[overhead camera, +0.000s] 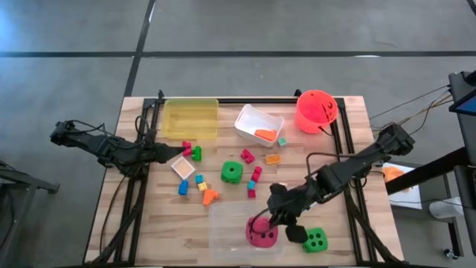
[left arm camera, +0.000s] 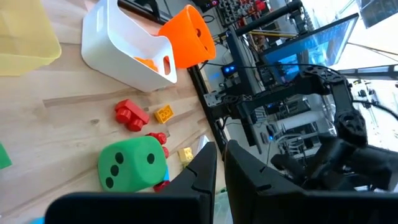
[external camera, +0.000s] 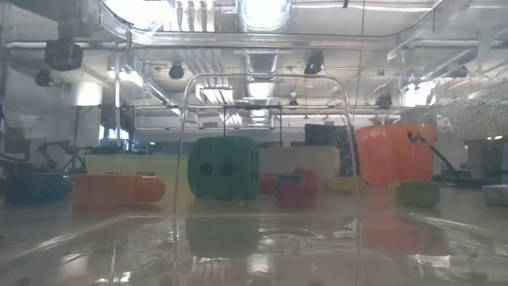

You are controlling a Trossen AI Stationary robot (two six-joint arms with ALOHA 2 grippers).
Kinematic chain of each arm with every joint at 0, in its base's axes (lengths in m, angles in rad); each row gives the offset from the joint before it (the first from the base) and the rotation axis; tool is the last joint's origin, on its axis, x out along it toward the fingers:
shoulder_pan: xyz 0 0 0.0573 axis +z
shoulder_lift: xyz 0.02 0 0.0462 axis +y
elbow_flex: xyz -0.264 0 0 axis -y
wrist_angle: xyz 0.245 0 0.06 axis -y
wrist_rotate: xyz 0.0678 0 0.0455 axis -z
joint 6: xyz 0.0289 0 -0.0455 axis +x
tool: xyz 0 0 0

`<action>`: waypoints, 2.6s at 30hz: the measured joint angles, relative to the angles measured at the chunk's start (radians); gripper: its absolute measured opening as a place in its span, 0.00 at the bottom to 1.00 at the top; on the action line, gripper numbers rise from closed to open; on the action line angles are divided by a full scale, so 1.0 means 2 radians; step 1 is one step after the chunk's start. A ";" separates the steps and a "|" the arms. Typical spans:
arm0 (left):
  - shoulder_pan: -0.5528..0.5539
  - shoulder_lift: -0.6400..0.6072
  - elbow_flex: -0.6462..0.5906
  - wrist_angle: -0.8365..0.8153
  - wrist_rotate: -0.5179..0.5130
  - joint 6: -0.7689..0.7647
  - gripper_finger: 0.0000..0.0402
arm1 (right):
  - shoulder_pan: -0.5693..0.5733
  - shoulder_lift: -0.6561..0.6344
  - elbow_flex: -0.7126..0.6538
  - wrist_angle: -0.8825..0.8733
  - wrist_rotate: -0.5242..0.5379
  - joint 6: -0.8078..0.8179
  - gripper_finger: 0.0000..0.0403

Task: Pick & Place Toys
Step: Put the pink dice into the transparent bin

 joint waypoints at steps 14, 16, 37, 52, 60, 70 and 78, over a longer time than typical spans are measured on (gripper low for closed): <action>0.000 0.000 0.000 -0.001 0.013 -0.001 0.07 | 0.008 0.016 0.000 -0.002 0.003 -0.019 0.02; 0.000 0.000 0.000 -0.001 0.013 -0.001 0.07 | 0.008 0.023 0.000 -0.002 0.003 -0.015 0.02; 0.000 0.000 0.000 -0.001 0.018 -0.002 0.07 | 0.005 0.178 0.239 -0.241 0.030 -0.045 0.02; 0.000 0.001 0.000 -0.013 0.032 -0.002 0.07 | 0.005 0.264 0.327 -0.311 0.054 -0.053 0.02; 0.000 0.001 0.000 -0.017 0.032 -0.001 0.07 | 0.008 0.264 0.312 -0.320 0.055 -0.024 0.02; 0.000 0.001 0.000 -0.024 0.032 -0.001 0.07 | 0.008 0.264 0.290 -0.313 0.054 -0.008 0.02; 0.000 0.001 0.000 -0.024 0.032 -0.001 0.07 | 0.008 0.264 0.270 -0.290 0.052 -0.006 0.02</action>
